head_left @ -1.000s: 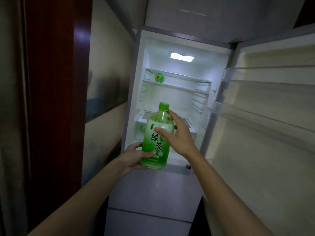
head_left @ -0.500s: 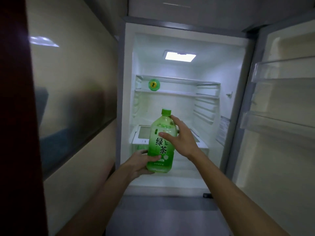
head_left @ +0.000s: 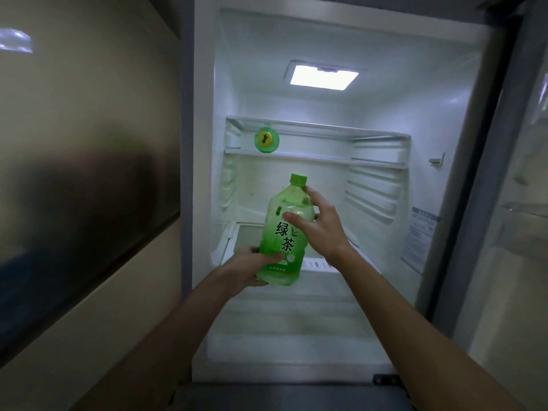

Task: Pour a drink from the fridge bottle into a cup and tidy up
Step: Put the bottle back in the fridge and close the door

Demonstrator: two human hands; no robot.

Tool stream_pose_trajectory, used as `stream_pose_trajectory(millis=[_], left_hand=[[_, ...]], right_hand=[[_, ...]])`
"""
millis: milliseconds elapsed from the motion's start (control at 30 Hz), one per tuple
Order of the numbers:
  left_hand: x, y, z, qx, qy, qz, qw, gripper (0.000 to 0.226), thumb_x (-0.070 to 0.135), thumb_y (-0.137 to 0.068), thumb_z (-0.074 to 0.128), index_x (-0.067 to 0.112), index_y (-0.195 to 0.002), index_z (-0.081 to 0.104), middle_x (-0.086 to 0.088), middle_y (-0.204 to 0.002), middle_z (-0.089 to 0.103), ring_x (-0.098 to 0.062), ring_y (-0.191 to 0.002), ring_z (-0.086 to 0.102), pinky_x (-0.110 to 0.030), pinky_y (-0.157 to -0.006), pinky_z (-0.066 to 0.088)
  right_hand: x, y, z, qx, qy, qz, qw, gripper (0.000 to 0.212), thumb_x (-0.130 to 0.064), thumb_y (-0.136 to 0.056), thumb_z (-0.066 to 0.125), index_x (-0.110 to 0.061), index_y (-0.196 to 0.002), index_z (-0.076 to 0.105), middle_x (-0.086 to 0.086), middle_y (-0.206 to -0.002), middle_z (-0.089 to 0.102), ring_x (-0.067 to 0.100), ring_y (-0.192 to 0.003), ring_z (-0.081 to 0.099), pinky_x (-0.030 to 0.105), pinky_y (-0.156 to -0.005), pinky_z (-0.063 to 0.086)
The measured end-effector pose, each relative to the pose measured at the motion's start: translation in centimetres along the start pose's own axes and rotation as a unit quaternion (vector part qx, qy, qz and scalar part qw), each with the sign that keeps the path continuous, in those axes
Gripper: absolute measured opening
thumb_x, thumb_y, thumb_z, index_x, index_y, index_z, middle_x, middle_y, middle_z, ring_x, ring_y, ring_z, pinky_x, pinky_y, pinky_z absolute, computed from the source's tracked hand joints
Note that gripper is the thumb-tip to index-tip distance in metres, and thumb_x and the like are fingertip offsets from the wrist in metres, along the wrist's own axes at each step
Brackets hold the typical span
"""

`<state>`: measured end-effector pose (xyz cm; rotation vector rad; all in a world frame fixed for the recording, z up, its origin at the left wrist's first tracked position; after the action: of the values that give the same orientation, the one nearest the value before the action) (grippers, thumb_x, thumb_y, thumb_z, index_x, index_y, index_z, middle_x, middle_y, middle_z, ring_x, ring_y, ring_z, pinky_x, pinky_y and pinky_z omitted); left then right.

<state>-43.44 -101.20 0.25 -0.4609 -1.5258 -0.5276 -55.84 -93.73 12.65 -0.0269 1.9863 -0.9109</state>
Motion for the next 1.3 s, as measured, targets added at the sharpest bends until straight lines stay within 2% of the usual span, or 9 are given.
stream_pose_trajectory(millis=[200, 300, 400, 500, 567, 800, 967, 1100, 1300], left_hand=[[1.1, -4.2, -1.5, 0.04, -0.023, 0.024, 0.999, 0.051, 0.028, -0.075, 0.082, 0.005, -0.118, 0.065, -0.008, -0.108, 0.074, -0.023, -0.098, 0.07, -0.036, -0.086, 0.056], [0.9, -6.5, -2.3, 0.056, -0.02, 0.035, 0.998, 0.079, 0.047, -0.045, 0.088, 0.01, -0.112, 0.068, -0.006, -0.104, 0.075, -0.026, -0.1, 0.071, -0.049, -0.098, 0.05], [0.5, -8.8, -3.5, 0.088, -0.014, 0.05, 0.995, 0.093, 0.05, -0.034, 0.088, 0.008, -0.115, 0.067, -0.007, -0.105, 0.075, -0.026, -0.097, 0.072, -0.049, -0.096, 0.053], [0.4, -10.4, -4.4, 0.12, 0.002, 0.061, 0.991, 0.105, 0.05, -0.032, 0.091, 0.003, -0.122, 0.062, -0.01, -0.108, 0.074, -0.026, -0.095, 0.072, -0.046, -0.093, 0.055], [0.4, -11.2, -4.7, 0.131, 0.001, 0.052, 0.99, 0.092, 0.041, -0.046, 0.093, 0.002, -0.123, 0.06, -0.012, -0.11, 0.072, -0.027, -0.096, 0.072, -0.046, -0.093, 0.055], [0.1, -13.5, -5.2, 0.154, 0.012, 0.042, 0.987, 0.054, 0.022, -0.07, 0.086, 0.002, -0.116, 0.063, -0.011, -0.108, 0.073, -0.029, -0.098, 0.071, -0.049, -0.095, 0.053], [0.1, -15.2, -5.0, 0.172, 0.011, 0.055, 0.983, 0.047, 0.018, -0.079, 0.078, 0.002, -0.12, 0.062, -0.011, -0.113, 0.071, -0.028, -0.103, 0.068, -0.048, -0.098, 0.051], [0.2, -16.3, -4.8, 0.202, -0.015, 0.057, 0.978, 0.048, 0.023, -0.084, 0.075, 0.007, -0.126, 0.059, -0.008, -0.119, 0.068, -0.023, -0.106, 0.064, -0.032, -0.089, 0.048], [0.4, -17.6, -5.5, 0.24, -0.036, 0.06, 0.968, 0.049, 0.022, -0.082, 0.076, 0.005, -0.126, 0.059, -0.009, -0.119, 0.068, -0.022, -0.102, 0.064, -0.031, -0.087, 0.047]], right_hand=[[2.4, -4.3, 1.3, -0.017, -0.014, 0.002, 1.0, 0.075, -0.023, -0.077, 0.081, -0.017, -0.143, 0.045, 0.003, -0.122, 0.06, 0.027, -0.106, 0.065, 0.051, -0.088, 0.056], [3.5, -5.8, 2.3, -0.028, -0.015, 0.004, 0.999, 0.082, -0.036, -0.071, 0.083, -0.02, -0.143, 0.046, 0.002, -0.125, 0.058, 0.026, -0.11, 0.063, 0.051, -0.092, 0.054], [5.0, -7.5, 3.3, -0.036, -0.023, 0.012, 0.999, 0.093, -0.057, -0.057, 0.078, -0.028, -0.14, 0.047, 0.0, -0.127, 0.06, 0.024, -0.111, 0.063, 0.05, -0.093, 0.054], [6.2, -8.9, 3.7, -0.035, -0.017, 0.012, 0.999, 0.076, -0.05, -0.065, 0.081, -0.033, -0.133, 0.051, -0.003, -0.122, 0.063, 0.022, -0.108, 0.065, 0.05, -0.09, 0.056], [6.8, -9.8, 4.1, -0.04, -0.016, 0.007, 0.999, 0.068, -0.038, -0.072, 0.082, -0.031, -0.133, 0.052, -0.004, -0.117, 0.064, 0.02, -0.105, 0.066, 0.05, -0.088, 0.056], [8.0, -12.6, 5.7, -0.057, -0.004, -0.031, 0.998, 0.098, -0.063, -0.06, 0.073, -0.018, -0.143, 0.046, 0.003, -0.133, 0.058, 0.023, -0.118, 0.06, 0.051, -0.097, 0.052], [9.2, -14.1, 6.4, -0.063, -0.006, -0.028, 0.998, 0.098, -0.058, -0.063, 0.075, -0.018, -0.146, 0.043, 0.006, -0.139, 0.053, 0.024, -0.124, 0.055, 0.05, -0.102, 0.048], [10.9, -15.6, 6.7, -0.06, -0.011, -0.015, 0.998, 0.085, -0.036, -0.073, 0.083, -0.018, -0.146, 0.043, 0.006, -0.142, 0.051, 0.024, -0.127, 0.053, 0.05, -0.106, 0.045], [11.9, -16.6, 7.2, -0.059, 0.003, -0.029, 0.998, 0.086, -0.048, -0.071, 0.078, -0.018, -0.145, 0.045, 0.005, -0.139, 0.052, 0.022, -0.127, 0.052, 0.05, -0.104, 0.046]])
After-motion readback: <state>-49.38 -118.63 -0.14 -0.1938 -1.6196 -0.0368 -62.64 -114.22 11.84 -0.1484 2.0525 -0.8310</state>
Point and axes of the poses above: each hand's wrist, its own y-axis away from the middle knuckle, its own z-axis out of the palm, x = y × z, the point moved 10 cm from there along -y, towards the middle knuckle
